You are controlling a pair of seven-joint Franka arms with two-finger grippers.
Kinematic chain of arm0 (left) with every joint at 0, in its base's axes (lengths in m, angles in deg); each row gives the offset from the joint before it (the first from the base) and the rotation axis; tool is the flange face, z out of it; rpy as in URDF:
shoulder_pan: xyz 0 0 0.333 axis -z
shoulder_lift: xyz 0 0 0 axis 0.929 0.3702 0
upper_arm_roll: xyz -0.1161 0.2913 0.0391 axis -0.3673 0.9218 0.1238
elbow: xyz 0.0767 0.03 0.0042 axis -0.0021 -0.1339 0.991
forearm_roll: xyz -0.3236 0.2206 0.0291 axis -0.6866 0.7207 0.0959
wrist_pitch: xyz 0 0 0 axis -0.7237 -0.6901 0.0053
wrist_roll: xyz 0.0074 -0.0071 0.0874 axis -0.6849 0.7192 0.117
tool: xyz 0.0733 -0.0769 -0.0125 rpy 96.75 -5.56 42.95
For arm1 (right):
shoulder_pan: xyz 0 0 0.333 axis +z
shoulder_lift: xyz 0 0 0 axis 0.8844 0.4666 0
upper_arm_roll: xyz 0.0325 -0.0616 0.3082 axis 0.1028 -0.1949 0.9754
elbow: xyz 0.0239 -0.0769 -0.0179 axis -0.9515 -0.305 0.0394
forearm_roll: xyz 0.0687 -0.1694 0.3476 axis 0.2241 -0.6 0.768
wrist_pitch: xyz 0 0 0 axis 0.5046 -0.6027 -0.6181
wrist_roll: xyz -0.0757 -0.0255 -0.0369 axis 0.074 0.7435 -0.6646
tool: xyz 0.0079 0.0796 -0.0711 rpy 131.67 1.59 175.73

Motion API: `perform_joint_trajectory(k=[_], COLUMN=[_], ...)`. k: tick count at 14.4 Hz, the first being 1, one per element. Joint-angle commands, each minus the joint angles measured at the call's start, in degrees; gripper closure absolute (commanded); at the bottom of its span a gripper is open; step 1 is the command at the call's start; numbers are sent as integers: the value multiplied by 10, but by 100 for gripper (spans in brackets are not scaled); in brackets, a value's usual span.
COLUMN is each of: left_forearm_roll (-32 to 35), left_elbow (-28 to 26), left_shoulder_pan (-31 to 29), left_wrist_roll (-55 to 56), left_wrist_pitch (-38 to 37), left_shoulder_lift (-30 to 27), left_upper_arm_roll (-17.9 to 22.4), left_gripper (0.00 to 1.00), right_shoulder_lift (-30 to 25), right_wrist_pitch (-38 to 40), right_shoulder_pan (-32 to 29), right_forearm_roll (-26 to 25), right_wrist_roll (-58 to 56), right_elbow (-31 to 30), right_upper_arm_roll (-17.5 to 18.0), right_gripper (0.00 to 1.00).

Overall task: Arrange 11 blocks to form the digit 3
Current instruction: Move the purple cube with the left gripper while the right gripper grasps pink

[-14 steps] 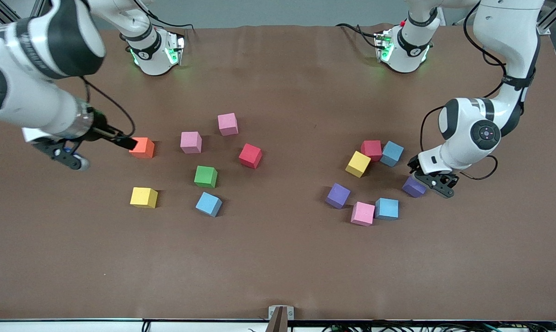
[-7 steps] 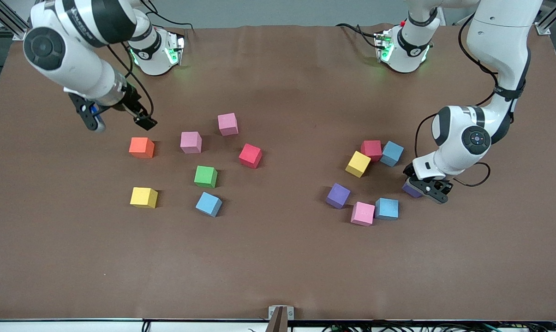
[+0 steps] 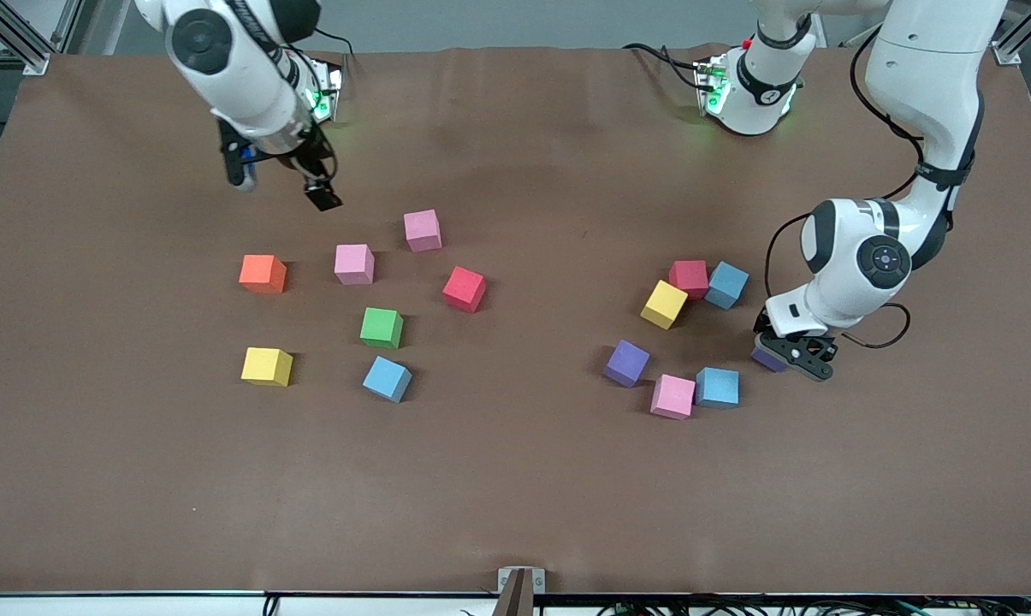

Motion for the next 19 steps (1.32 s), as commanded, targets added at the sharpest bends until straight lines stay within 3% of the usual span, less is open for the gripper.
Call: perform_joint_trajectory(k=[1,3,7,11,14,19], left_forearm_roll=[3,3,5,37,83,102], left_elbow=[-3,-3,-4,0,22,79], left_shoulder_pan=[-1,2,2,19,88,164], left_wrist_roll=[86,179,355,587,740,872], left_wrist_pitch=[-83,-125,-193,-189,-183,-147], left_shoulder_lift=[-69,-103,-152,-128,-79,1], left_upper_arm_roll=[-29,-51,-153,-266,-272,-271], left_gripper=[56,55,55,55,55,55], right_shoulder_lift=[17,64,169,245,270,302], right_wrist_pitch=[-94,-154,-253,-314,-330,-342], right_shoulder_pan=[45,74,96,111,120,128], right_forearm_roll=[9,9,8,9,10,11], right_wrist_roll=[60,109,129,130,134,159], right_elbow=[-49,-53,-50,-38,-30,-11], right_upper_arm_roll=[-5,-5,-5,-5,-5,-5], right_gripper=[0,0,0,0,0,1])
